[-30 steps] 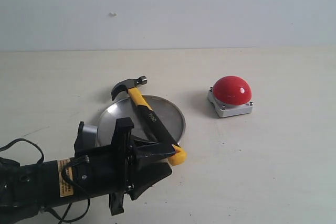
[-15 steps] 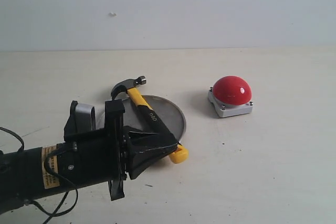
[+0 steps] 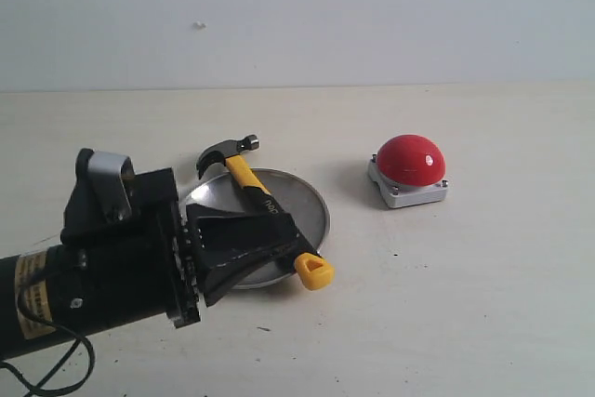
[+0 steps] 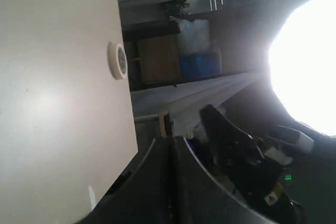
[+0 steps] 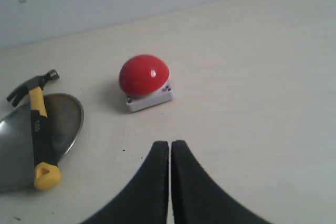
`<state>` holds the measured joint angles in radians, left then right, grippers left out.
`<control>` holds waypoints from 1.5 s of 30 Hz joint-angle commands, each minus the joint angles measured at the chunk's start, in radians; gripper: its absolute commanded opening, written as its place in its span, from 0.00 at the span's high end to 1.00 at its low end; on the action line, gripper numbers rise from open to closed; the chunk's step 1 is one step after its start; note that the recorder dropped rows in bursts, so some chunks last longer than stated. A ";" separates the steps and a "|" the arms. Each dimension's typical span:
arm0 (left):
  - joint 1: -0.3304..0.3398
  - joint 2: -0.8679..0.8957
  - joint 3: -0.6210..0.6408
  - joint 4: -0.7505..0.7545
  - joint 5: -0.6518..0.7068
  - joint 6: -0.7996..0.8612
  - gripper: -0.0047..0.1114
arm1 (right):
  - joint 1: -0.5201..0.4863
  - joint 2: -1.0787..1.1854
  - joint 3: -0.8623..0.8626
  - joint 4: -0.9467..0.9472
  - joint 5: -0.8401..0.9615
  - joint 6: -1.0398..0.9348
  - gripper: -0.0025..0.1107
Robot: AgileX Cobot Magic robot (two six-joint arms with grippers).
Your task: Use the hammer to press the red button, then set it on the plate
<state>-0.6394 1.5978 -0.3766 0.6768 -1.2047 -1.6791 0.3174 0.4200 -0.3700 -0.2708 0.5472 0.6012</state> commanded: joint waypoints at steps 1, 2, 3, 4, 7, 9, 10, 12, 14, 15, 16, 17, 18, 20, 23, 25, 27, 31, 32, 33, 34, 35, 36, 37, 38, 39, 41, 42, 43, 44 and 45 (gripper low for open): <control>0.003 -0.078 0.004 -0.020 -0.016 0.035 0.96 | -0.002 0.190 0.005 0.029 -0.163 0.009 0.95; 0.003 -0.102 0.004 -0.021 -0.016 0.048 0.96 | -0.002 0.239 0.005 0.029 -0.207 0.026 0.95; 0.003 -0.117 0.004 -0.023 -0.016 0.051 0.96 | -0.002 0.289 0.005 0.031 -0.247 0.040 0.95; 0.003 -0.136 0.004 -0.023 -0.016 0.053 0.96 | -0.002 0.332 0.005 0.031 -0.277 0.051 0.95; 0.003 -0.191 0.004 -0.029 -0.016 0.058 0.96 | -0.002 0.501 0.005 0.047 -0.358 0.066 0.95; 0.003 -0.224 0.004 -0.033 -0.016 0.073 0.96 | -0.002 0.602 0.005 0.052 -0.383 0.066 0.95; 0.003 -0.244 0.004 -0.036 -0.016 0.081 0.96 | -0.002 0.654 0.003 0.054 -0.391 0.066 0.95; 0.005 -0.279 0.004 -0.039 -0.016 0.103 0.96 | -0.002 0.747 0.002 0.061 -0.401 0.066 0.95; 0.022 -0.320 0.004 -0.030 -0.016 0.134 0.96 | -0.002 0.815 0.002 0.061 -0.419 0.066 0.95; 0.033 -0.342 0.004 -0.028 -0.016 0.136 0.96 | -0.002 0.845 0.002 0.067 -0.430 0.066 0.95; 0.046 -0.362 0.004 -0.026 -0.016 0.136 0.96 | -0.002 0.870 0.002 0.078 -0.442 0.066 0.95; 0.061 -0.383 0.004 -0.022 -0.016 0.136 0.96 | -0.002 0.887 0.002 0.084 -0.453 0.066 0.95; 0.076 -0.403 0.004 -0.012 -0.016 0.136 0.96 | -0.002 0.903 0.002 0.089 -0.469 0.066 0.95; 0.105 -0.437 0.004 0.026 -0.016 0.136 0.96 | -0.002 0.926 0.002 0.089 -0.501 0.066 0.95; 0.148 -0.501 0.004 0.129 0.030 0.116 0.96 | -0.002 0.953 0.000 0.089 -0.569 0.066 0.95; 0.153 -0.549 0.004 0.157 0.127 0.082 0.96 | -0.002 0.989 -0.039 0.089 -0.557 0.066 0.95; 0.153 -0.592 0.004 0.148 0.193 0.080 0.96 | -0.002 1.031 -0.101 0.088 -0.508 0.046 0.95; 0.153 -0.735 0.004 0.210 0.518 0.065 0.96 | -0.002 1.106 -0.247 0.218 -0.393 -0.047 0.95; 0.153 -0.767 0.004 0.218 0.603 0.055 0.96 | 0.004 1.106 -0.258 0.292 -0.393 -0.127 0.95; 0.153 -0.791 0.004 0.218 0.670 0.048 0.96 | 0.022 1.106 -0.270 0.354 -0.396 -0.226 0.95; 0.153 -0.811 0.004 0.218 0.721 0.048 0.96 | 0.041 1.111 -0.284 0.404 -0.390 -0.295 0.95; 0.153 -0.827 0.004 0.218 0.769 0.048 0.96 | 0.072 1.121 -0.302 0.449 -0.362 -0.379 0.95; 0.153 -0.835 0.004 0.218 0.790 0.048 0.96 | 0.087 1.131 -0.313 0.473 -0.343 -0.411 0.95; 0.153 -0.845 0.004 0.218 0.814 0.048 0.96 | 0.108 1.146 -0.336 0.514 -0.304 -0.509 0.95; 0.153 -0.845 0.004 0.218 0.819 0.048 0.96 | 0.114 1.153 -0.352 0.517 -0.274 -0.582 0.95; 0.153 -0.845 0.004 0.218 0.819 0.048 0.96 | 0.114 1.149 -0.354 0.509 -0.269 -0.580 0.95; 0.153 -0.845 0.004 0.228 0.816 0.048 0.96 | 0.100 1.109 -0.341 0.461 -0.323 -0.478 0.95; 0.153 -0.845 0.004 0.228 0.814 0.048 0.96 | 0.100 1.078 -0.333 0.459 -0.368 -0.430 0.96; 0.153 -0.845 0.004 0.228 0.814 0.048 0.96 | 0.100 1.062 -0.333 0.459 -0.383 -0.403 0.97; 0.153 -0.845 0.004 0.228 0.811 0.048 0.96 | 0.108 1.058 -0.335 0.487 -0.372 -0.392 0.98; 0.153 -0.845 0.004 0.228 0.811 0.048 0.96 | 0.117 1.058 -0.335 0.513 -0.344 -0.403 0.98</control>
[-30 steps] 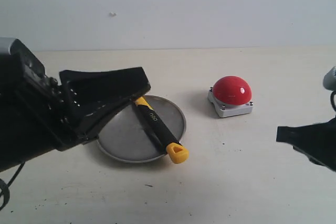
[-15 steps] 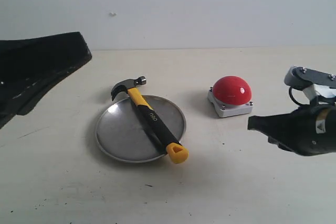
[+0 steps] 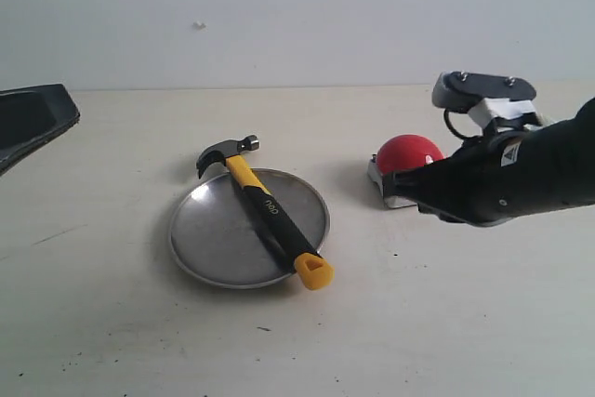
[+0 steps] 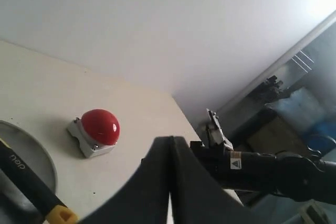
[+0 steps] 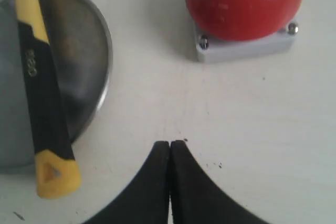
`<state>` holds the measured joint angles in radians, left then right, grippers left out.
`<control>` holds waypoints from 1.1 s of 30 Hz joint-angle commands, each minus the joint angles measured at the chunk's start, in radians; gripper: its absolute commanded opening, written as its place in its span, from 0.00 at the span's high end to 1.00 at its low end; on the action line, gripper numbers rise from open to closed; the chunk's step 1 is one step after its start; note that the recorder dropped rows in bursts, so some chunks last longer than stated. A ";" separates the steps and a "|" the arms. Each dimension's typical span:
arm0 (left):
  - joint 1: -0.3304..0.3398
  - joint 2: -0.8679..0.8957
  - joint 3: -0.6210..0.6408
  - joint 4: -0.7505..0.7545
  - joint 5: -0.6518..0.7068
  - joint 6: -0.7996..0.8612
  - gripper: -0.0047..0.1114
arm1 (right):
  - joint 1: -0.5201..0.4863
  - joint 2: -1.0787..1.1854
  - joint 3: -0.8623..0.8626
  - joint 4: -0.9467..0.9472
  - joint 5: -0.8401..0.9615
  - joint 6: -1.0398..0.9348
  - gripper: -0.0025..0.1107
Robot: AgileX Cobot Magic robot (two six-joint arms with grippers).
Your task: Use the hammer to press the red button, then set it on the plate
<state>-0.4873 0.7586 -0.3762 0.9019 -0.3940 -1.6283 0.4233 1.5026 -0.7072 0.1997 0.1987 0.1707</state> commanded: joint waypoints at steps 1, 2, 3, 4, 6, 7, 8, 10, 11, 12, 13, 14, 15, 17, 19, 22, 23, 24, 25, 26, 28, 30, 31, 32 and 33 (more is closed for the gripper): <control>0.001 -0.006 0.004 0.005 0.001 -0.003 0.96 | 0.022 -0.025 0.002 0.064 0.037 0.001 0.98; 0.001 -0.006 0.004 0.004 0.001 0.002 0.96 | 0.033 -0.022 0.002 0.083 0.082 -0.051 0.98; 0.001 -0.006 0.004 0.007 0.001 0.005 0.96 | 0.044 -0.022 0.007 0.096 0.116 -0.100 0.98; 0.001 -0.006 0.004 0.008 0.001 0.010 0.96 | 0.053 -0.028 0.017 0.105 0.126 -0.125 0.98; 0.001 -0.006 0.004 0.011 0.001 0.034 0.96 | 0.072 -0.058 0.059 0.127 0.099 -0.123 0.98; 0.001 -0.006 0.004 0.011 0.001 0.043 0.96 | 0.077 -0.078 0.081 0.148 0.073 -0.123 0.98; 0.001 -0.006 0.004 0.013 0.001 0.043 0.96 | 0.080 -0.101 0.102 0.166 0.049 -0.123 0.98; 0.001 -0.024 -0.002 -0.013 0.008 0.064 0.96 | 0.085 -0.160 0.134 0.164 0.033 -0.123 0.98; 0.001 -0.040 -0.009 -0.021 0.016 0.085 0.96 | 0.089 -0.192 0.145 0.161 0.033 -0.125 0.98; 0.003 -0.082 -0.030 -0.021 0.032 0.127 0.96 | 0.089 -0.290 0.173 0.159 0.033 -0.133 0.98; 0.003 -0.102 -0.038 -0.019 0.051 0.145 0.96 | 0.089 -0.333 0.182 0.159 0.035 -0.150 0.98; 0.003 -0.127 -0.050 -0.019 0.090 0.167 0.96 | 0.089 -0.385 0.189 0.157 0.040 -0.163 0.98; 0.003 -0.150 -0.058 -0.019 0.140 0.182 0.96 | 0.089 -0.434 0.194 0.157 0.048 -0.177 0.98; 0.003 -0.185 -0.063 -0.019 0.236 0.186 0.96 | 0.089 -0.512 0.201 0.157 0.066 -0.192 0.98; 0.003 -0.210 -0.055 -0.019 0.328 0.186 0.96 | 0.089 -0.558 0.201 0.157 0.087 -0.194 0.98; 0.003 -0.234 -0.032 -0.025 0.351 0.152 0.96 | 0.089 -0.609 0.215 0.163 0.096 -0.192 0.98; 0.003 -0.250 -0.032 -0.025 0.348 0.152 0.96 | 0.089 -0.645 0.228 0.179 0.073 -0.192 0.98; 0.003 -0.273 -0.035 -0.025 0.343 0.152 0.96 | 0.089 -0.693 0.240 0.200 0.042 -0.192 0.98; 0.003 -0.293 -0.040 -0.025 0.346 0.155 0.96 | 0.089 -0.749 0.248 0.214 0.018 -0.192 0.98; 0.003 -0.327 -0.050 -0.017 0.364 0.162 0.96 | 0.089 -0.805 0.252 0.213 -0.006 -0.192 0.98; 0.003 -0.373 -0.070 0.004 0.416 0.177 0.96 | 0.089 -0.895 0.252 0.197 -0.018 -0.192 0.98; 0.003 -0.430 -0.089 0.016 0.509 0.192 0.96 | 0.089 -0.975 0.252 0.149 0.005 -0.194 0.98; 0.003 -0.458 -0.092 0.022 0.555 0.196 0.96 | 0.089 -1.006 0.252 0.116 0.027 -0.194 0.98; 0.003 -0.485 -0.092 0.025 0.592 0.200 0.96 | 0.089 -1.026 0.252 0.086 0.052 -0.192 0.98; 0.003 -0.511 -0.092 0.026 0.626 0.206 0.96 | 0.089 -1.048 0.252 0.056 0.087 -0.190 0.98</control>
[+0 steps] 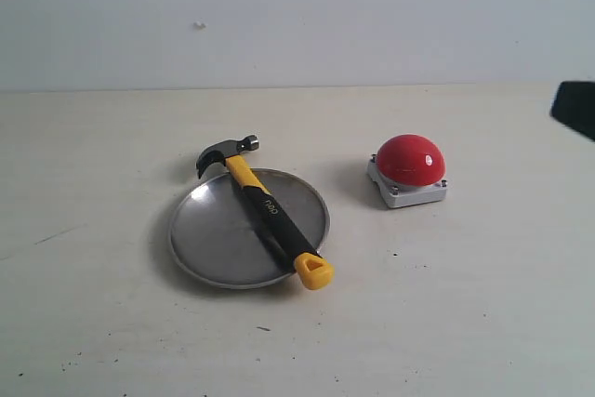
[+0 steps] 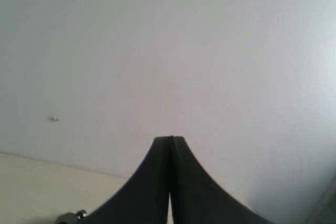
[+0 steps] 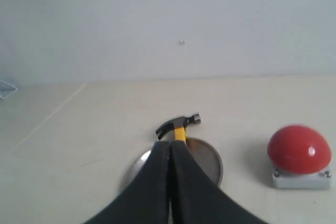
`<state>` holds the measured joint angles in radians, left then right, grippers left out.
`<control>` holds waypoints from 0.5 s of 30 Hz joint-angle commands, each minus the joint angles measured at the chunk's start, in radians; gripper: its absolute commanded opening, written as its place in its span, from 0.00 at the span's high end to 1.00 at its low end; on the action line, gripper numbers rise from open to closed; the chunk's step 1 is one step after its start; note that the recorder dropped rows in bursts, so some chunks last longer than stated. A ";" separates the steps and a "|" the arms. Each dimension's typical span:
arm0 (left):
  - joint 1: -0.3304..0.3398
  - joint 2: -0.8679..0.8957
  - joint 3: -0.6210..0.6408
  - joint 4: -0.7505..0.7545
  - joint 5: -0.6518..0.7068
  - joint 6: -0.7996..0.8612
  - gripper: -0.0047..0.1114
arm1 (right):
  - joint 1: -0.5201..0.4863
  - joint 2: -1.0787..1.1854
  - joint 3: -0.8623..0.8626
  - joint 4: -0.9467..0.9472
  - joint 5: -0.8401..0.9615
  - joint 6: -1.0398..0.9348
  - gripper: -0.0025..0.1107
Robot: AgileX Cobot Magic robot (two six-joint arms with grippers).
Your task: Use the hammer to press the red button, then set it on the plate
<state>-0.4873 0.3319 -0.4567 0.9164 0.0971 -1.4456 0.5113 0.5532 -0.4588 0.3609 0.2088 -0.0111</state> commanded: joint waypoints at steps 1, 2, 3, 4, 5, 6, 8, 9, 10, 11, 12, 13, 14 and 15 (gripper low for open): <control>0.003 -0.109 -0.011 0.012 0.165 0.028 0.96 | 0.001 -0.114 0.004 -0.115 0.103 -0.004 0.98; 0.003 -0.127 -0.011 0.012 0.182 0.028 0.96 | 0.001 -0.128 0.004 -0.115 0.130 0.005 0.98; 0.003 -0.148 -0.010 0.012 0.196 0.028 0.96 | 0.001 -0.139 0.006 -0.115 0.142 0.022 0.98; 0.003 -0.167 -0.009 0.012 0.202 0.028 0.96 | 0.001 -0.147 0.011 -0.113 0.138 0.042 0.98; 0.003 -0.183 -0.009 0.012 0.208 0.028 0.96 | 0.001 -0.156 0.018 -0.110 0.132 0.055 0.98; 0.003 -0.195 -0.009 0.012 0.208 0.028 0.96 | 0.001 -0.161 0.023 -0.110 0.122 0.066 0.98; 0.003 -0.220 -0.009 0.010 0.208 0.028 0.96 | 0.001 -0.169 0.042 -0.110 0.099 0.066 0.98; 0.003 -0.231 -0.009 0.010 0.208 0.028 0.96 | 0.001 -0.169 0.057 -0.115 0.078 0.066 0.98; 0.003 -0.239 -0.009 0.010 0.208 0.028 0.96 | 0.001 -0.169 0.077 -0.123 0.055 0.066 0.98; 0.003 -0.243 -0.009 0.010 0.208 0.028 0.96 | 0.001 -0.167 0.095 -0.133 0.035 0.066 0.98; 0.003 -0.247 -0.009 0.010 0.208 0.028 0.96 | 0.001 -0.167 0.121 -0.137 0.010 0.066 0.98; 0.003 -0.250 -0.009 0.005 0.208 0.028 0.96 | 0.001 -0.167 0.137 -0.137 -0.008 0.064 0.98; 0.003 -0.252 -0.009 0.003 0.208 0.028 0.96 | 0.001 -0.167 0.153 -0.137 -0.032 0.064 0.98; 0.003 -0.252 -0.009 0.003 0.208 0.028 0.96 | 0.001 -0.167 0.162 -0.135 -0.052 0.064 0.98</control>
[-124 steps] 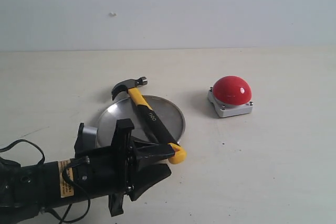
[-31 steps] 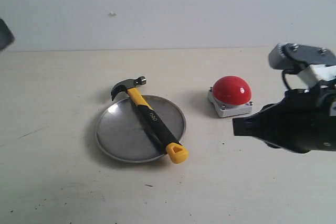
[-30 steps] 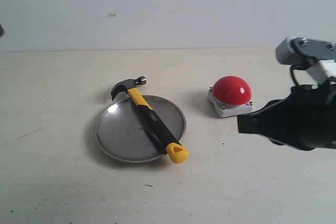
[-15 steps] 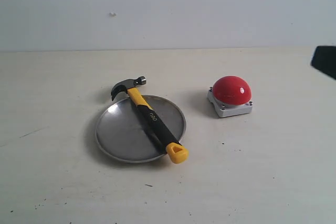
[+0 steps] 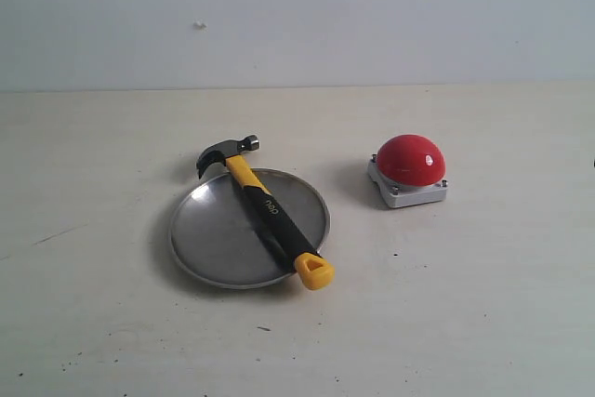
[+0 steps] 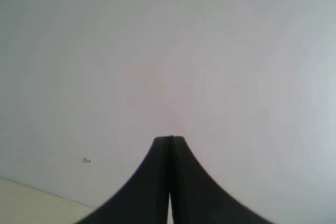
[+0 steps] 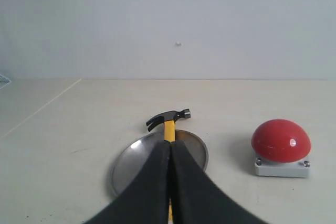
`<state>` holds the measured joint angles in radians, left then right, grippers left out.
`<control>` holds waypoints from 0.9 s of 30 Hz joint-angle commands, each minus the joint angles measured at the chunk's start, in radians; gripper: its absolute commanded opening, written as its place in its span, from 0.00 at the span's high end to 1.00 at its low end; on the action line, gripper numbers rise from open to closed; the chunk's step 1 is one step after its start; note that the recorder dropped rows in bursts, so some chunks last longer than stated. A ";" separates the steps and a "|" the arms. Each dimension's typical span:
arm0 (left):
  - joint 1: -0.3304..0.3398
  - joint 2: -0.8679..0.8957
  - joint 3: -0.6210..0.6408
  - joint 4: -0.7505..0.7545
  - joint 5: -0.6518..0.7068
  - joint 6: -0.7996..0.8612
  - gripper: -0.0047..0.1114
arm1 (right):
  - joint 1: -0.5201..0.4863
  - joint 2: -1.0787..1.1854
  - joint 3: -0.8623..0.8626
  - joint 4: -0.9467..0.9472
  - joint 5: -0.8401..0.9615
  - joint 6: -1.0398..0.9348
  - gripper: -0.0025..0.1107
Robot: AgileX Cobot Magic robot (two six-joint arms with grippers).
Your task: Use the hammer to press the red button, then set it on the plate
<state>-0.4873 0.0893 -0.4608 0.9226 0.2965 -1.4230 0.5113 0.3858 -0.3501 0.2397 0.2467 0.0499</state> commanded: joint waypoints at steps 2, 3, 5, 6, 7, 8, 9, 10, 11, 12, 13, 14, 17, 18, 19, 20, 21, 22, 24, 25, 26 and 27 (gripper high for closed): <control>0.003 -0.009 -0.005 -0.003 0.009 0.006 0.96 | 0.001 0.000 0.058 -0.008 -0.114 0.005 0.98; 0.003 -0.009 -0.005 -0.003 0.009 0.006 0.96 | 0.001 0.000 0.063 -0.008 -0.123 0.005 0.98; 0.003 -0.009 -0.005 -0.003 0.009 0.006 0.96 | 0.001 0.000 0.063 -0.005 -0.117 0.005 0.98; 0.003 -0.009 -0.005 -0.003 0.009 0.006 0.96 | 0.001 0.000 0.063 -0.005 -0.112 0.005 0.98; 0.003 -0.009 -0.005 -0.001 0.009 0.006 0.96 | 0.001 0.000 0.063 -0.005 -0.107 0.005 0.98; 0.003 -0.009 -0.005 -0.001 0.009 0.006 0.96 | 0.001 0.000 0.063 -0.005 -0.098 0.005 0.98; 0.003 -0.009 -0.005 -0.001 0.009 0.006 0.96 | 0.001 0.000 0.063 -0.005 -0.085 0.005 0.98; 0.003 -0.009 -0.005 -0.001 0.009 0.006 0.96 | 0.001 0.000 0.063 0.007 -0.074 0.008 0.98; 0.003 -0.009 -0.005 -0.001 0.009 0.006 0.96 | 0.001 0.000 0.063 0.050 -0.065 0.014 0.98; 0.003 -0.009 -0.005 -0.001 0.009 0.006 0.96 | 0.001 0.000 0.063 0.084 -0.060 0.018 0.98; 0.003 -0.009 -0.005 -0.001 0.009 0.006 0.96 | 0.001 0.000 0.063 0.102 -0.060 0.026 0.98; 0.003 -0.009 -0.005 -0.001 0.009 0.006 0.96 | 0.001 0.000 0.063 0.110 -0.060 0.026 0.98; 0.003 -0.009 -0.005 -0.001 0.009 0.006 0.96 | 0.001 0.000 0.063 0.110 -0.060 0.026 0.98; 0.003 -0.009 -0.005 -0.001 0.009 0.006 0.96 | 0.001 0.000 0.063 0.110 -0.060 0.026 0.98; 0.003 -0.009 -0.005 -0.001 0.009 0.006 0.96 | 0.001 0.000 0.063 0.110 -0.060 0.026 0.98; 0.003 -0.009 -0.005 -0.001 0.009 0.006 0.96 | 0.001 0.000 0.063 0.110 -0.060 0.029 0.98; 0.003 -0.009 -0.005 -0.001 0.009 0.006 0.96 | 0.001 0.000 0.063 0.110 -0.060 0.031 0.98; 0.003 -0.009 -0.005 -0.001 0.009 0.006 0.96 | 0.001 0.000 0.063 0.110 -0.060 0.031 0.98; 0.003 -0.009 -0.005 -0.001 0.009 0.006 0.96 | 0.001 0.000 0.063 0.110 -0.060 0.031 0.98; 0.003 -0.009 -0.005 -0.001 0.009 0.006 0.96 | 0.001 0.000 0.063 0.110 -0.060 0.031 0.98; 0.003 -0.009 -0.005 -0.001 0.009 0.006 0.96 | 0.001 0.000 0.063 0.110 -0.060 0.031 0.98; 0.003 -0.009 -0.005 -0.001 0.009 0.006 0.96 | 0.001 0.000 0.063 0.110 -0.060 0.031 0.98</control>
<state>-0.4873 0.0845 -0.4608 0.9208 0.2972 -1.4212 0.5113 0.3858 -0.2892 0.3486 0.1885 0.0779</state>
